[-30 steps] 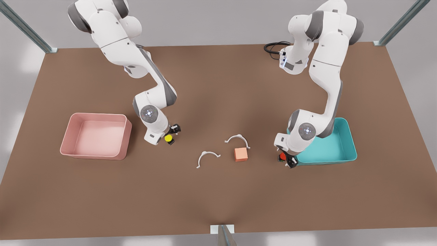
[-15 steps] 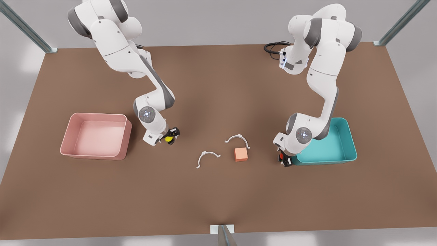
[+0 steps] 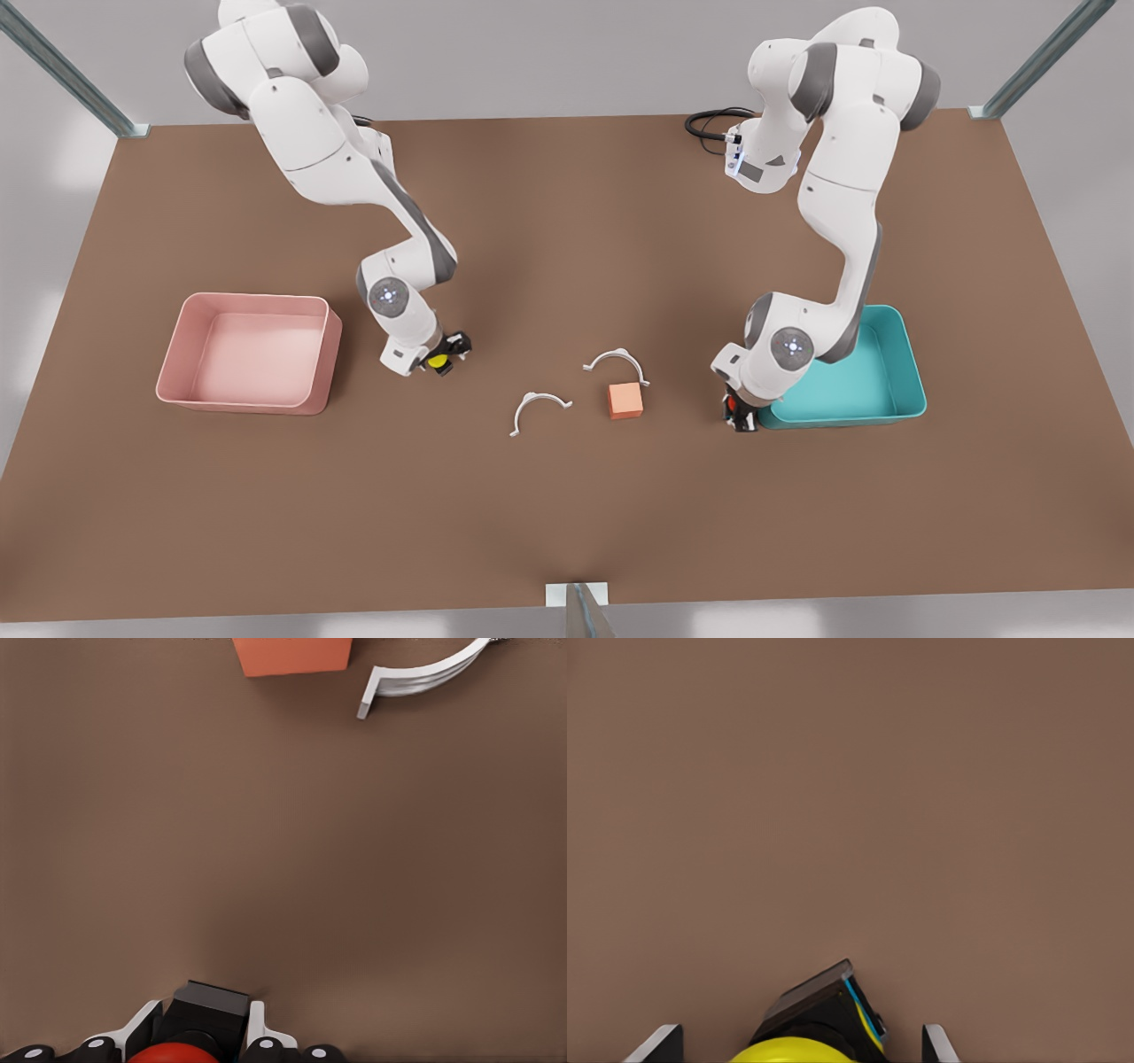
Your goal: Place the red button in the blue storage box with the left arm, and place the yellow button in the pink storage box with the right arm
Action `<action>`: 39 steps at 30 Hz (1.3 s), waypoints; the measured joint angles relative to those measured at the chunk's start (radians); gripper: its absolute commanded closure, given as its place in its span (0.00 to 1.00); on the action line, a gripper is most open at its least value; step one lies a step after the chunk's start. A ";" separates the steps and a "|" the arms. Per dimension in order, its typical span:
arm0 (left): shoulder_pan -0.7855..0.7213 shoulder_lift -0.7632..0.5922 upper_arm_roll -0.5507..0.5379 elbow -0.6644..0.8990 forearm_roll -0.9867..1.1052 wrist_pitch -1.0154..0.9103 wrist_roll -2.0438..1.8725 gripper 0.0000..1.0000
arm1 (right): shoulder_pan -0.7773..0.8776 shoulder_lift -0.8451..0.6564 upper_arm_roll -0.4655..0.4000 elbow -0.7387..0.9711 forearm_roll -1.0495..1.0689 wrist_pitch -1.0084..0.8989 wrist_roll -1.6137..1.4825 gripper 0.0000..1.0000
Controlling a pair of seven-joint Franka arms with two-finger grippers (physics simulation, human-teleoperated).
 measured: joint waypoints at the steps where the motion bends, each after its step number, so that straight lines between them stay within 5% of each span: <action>1: 0.000 -0.026 0.000 0.000 0.000 -0.002 0.002 0.56 | -0.002 0.008 0.000 -0.001 0.000 0.011 -0.002 0.06; 2: 0.000 -0.063 0.000 0.000 0.000 -0.009 0.004 0.56 | -0.003 0.012 0.000 -0.001 0.000 0.020 -0.004 0.21; 4: 0.008 -0.136 0.000 0.000 0.000 -0.027 0.006 0.56 | -0.004 0.015 0.000 -0.002 0.002 0.035 -0.009 0.33; 12: 0.107 -0.293 0.009 0.015 0.003 -0.348 0.018 0.52 | -0.005 -0.016 0.001 0.003 0.003 0.058 -0.024 0.41; 13: 0.108 -0.291 0.011 0.017 0.003 -0.399 0.020 0.11 | -0.007 -0.028 0.001 0.004 0.003 0.058 -0.025 0.41; 14: 0.108 -0.288 0.011 0.019 0.003 -0.444 0.021 0.00 | -0.016 -0.041 0.001 0.008 0.003 0.054 -0.027 0.41; 19: 0.102 -0.277 0.010 0.045 0.000 -0.589 0.026 0.00 | -0.142 -0.085 0.000 0.087 0.003 -0.020 -0.064 0.41; 26: 0.062 -0.264 0.002 0.342 -0.045 -0.675 -0.193 0.00 | -0.367 -0.225 0.001 0.043 0.005 -0.148 -0.184 0.40; 30: 0.084 -0.447 0.027 0.407 -0.050 -0.805 -0.445 0.00 | -0.518 -0.308 0.007 -0.050 0.009 -0.225 -0.278 0.39; 34: 0.096 -0.453 0.065 0.466 -0.049 -0.892 -0.620 0.00 | -0.612 -0.312 0.008 -0.084 0.011 -0.273 -0.379 0.39; 35: 0.094 -0.447 0.066 0.472 -0.049 -0.906 -0.658 0.00 | -0.620 -0.305 0.008 -0.090 0.011 -0.283 -0.402 0.39; 38: 0.085 -0.441 0.067 0.478 -0.049 -0.935 -0.760 0.00 | -0.623 -0.277 0.008 -0.094 0.008 -0.308 -0.462 0.00; 39: 0.084 -0.439 0.067 0.478 -0.048 -0.942 -0.790 0.00 | -0.622 -0.270 0.007 -0.094 0.008 -0.315 -0.479 0.00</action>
